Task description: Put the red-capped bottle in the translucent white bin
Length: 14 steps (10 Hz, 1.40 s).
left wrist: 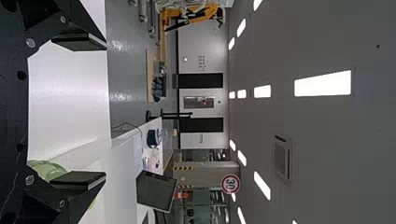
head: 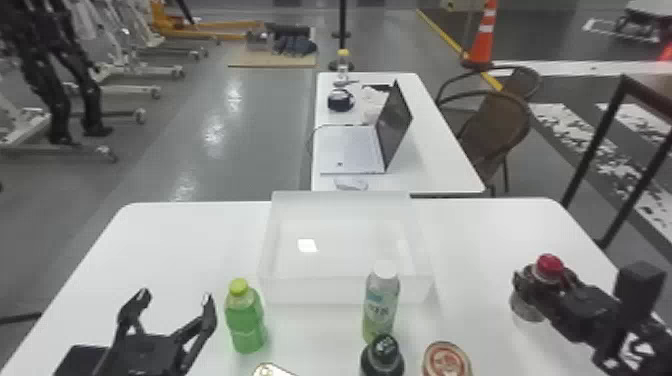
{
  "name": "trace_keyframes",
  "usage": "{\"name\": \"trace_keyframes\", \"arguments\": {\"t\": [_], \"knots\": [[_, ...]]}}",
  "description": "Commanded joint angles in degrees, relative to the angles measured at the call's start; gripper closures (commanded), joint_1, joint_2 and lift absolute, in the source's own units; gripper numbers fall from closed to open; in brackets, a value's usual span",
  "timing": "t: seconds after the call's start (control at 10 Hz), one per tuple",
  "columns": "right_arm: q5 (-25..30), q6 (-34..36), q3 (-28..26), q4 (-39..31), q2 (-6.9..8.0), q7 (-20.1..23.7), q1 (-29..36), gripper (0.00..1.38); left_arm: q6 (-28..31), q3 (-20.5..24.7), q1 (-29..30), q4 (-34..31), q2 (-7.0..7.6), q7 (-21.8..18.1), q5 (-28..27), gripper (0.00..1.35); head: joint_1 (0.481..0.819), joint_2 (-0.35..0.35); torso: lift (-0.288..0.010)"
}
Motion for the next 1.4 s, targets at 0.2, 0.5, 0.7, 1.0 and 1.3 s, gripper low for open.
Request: {"name": "trace_keyframes", "arguments": {"t": [0.2, 0.5, 0.7, 1.0, 1.3], "knots": [[-4.77, 2.26, 5.24, 0.42, -1.9, -0.16, -4.03, 1.05, 0.01, -0.57, -0.44, 0.51, -0.24, -0.04, 0.07, 0.3, 0.549, 0.0, -0.1], [-7.24, 3.32, 9.72, 1.21, -3.57, -0.6, -9.03, 1.05, 0.01, -0.92, -0.79, 0.87, -0.24, 0.05, 0.07, 0.3, 0.549, 0.0, -0.1], [-8.99, 3.85, 12.18, 1.83, -3.92, -1.39, -10.88, 1.05, -0.08, -1.27, -1.14, 1.13, -0.24, 0.05, 0.16, 0.3, 0.549, 0.0, -0.1], [-12.68, 3.85, 18.42, 4.46, -4.53, -1.39, -15.19, 1.05, -0.26, -1.45, -1.4, 1.48, -0.24, -0.04, 0.33, 0.3, 0.549, 0.0, -0.1], [-15.32, 2.88, 24.57, 8.07, -4.8, -1.39, -18.97, 1.05, -0.35, -1.71, -1.67, 1.92, -0.24, 0.05, 0.51, 0.3, 0.549, 0.0, -0.1]]}}
